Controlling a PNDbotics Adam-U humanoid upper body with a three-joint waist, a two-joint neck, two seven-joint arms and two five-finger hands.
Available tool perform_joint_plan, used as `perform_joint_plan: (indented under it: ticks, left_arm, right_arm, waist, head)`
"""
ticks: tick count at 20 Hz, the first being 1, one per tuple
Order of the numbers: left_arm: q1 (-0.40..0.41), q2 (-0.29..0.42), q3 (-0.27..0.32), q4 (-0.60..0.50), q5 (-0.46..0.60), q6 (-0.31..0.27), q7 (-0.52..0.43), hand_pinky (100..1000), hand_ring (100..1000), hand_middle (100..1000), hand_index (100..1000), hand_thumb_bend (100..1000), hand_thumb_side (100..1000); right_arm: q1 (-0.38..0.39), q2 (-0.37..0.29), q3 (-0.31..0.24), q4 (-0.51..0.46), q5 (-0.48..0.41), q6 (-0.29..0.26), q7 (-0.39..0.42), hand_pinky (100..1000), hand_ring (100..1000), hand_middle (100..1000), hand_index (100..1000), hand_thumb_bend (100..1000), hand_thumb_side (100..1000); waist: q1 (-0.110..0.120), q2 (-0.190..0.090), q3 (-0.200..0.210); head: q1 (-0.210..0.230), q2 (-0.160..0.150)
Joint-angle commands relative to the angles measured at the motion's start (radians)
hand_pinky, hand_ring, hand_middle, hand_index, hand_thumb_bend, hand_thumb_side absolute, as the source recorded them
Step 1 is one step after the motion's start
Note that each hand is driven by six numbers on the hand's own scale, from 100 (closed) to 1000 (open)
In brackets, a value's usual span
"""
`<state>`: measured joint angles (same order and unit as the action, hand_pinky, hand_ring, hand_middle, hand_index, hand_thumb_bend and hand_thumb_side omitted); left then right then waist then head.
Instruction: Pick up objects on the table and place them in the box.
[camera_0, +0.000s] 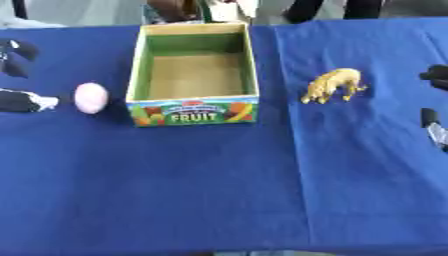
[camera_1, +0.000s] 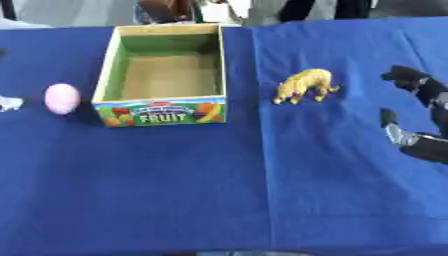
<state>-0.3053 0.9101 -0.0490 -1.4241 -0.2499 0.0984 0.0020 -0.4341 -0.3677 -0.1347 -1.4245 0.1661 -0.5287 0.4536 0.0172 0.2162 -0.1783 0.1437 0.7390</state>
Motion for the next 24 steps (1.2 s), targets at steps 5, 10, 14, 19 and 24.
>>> perform_joint_plan:
  ticks: [5,10,14,19,24]
  left_arm:
    - [-0.097,0.003,-0.035,0.119,-0.051,-0.025,-0.052,630,551,644,768,806,190]
    - [-0.132,-0.027,-0.056,0.158,-0.073,-0.037,-0.071,626,547,641,767,802,188]
    - [-0.164,-0.056,-0.075,0.189,-0.088,-0.046,-0.094,624,545,639,767,800,187]
    - [-0.199,-0.087,-0.086,0.228,-0.104,-0.053,-0.104,605,517,610,749,790,191]
    - [-0.225,-0.114,-0.092,0.263,-0.133,-0.048,-0.097,577,462,538,698,693,225]
  right_arm:
    - [-0.014,-0.026,0.0,-0.005,0.005,-0.002,0.003,951,1000,835,961,100,173]
    - [-0.015,-0.025,0.002,-0.004,0.004,-0.004,0.003,952,1000,835,960,100,176]
    - [-0.017,-0.022,0.004,-0.003,0.004,-0.005,0.004,952,1000,835,960,100,178]
    - [-0.018,-0.02,0.005,-0.001,0.004,-0.007,0.004,951,1000,835,960,100,181]
    - [-0.022,-0.017,0.007,0.0,0.004,-0.01,0.004,952,1000,832,960,100,187]
  waist:
    - [-0.002,-0.016,-0.004]
    - [-0.005,-0.015,-0.007]
    - [-0.007,-0.013,-0.01]
    - [-0.012,-0.01,-0.016]
    - [-0.014,-0.007,-0.021]
  head:
    - [-0.004,0.001]
    - [-0.007,-0.004]
    - [-0.005,-0.005]
    - [-0.002,-0.006]
    - [0.0,-0.008]
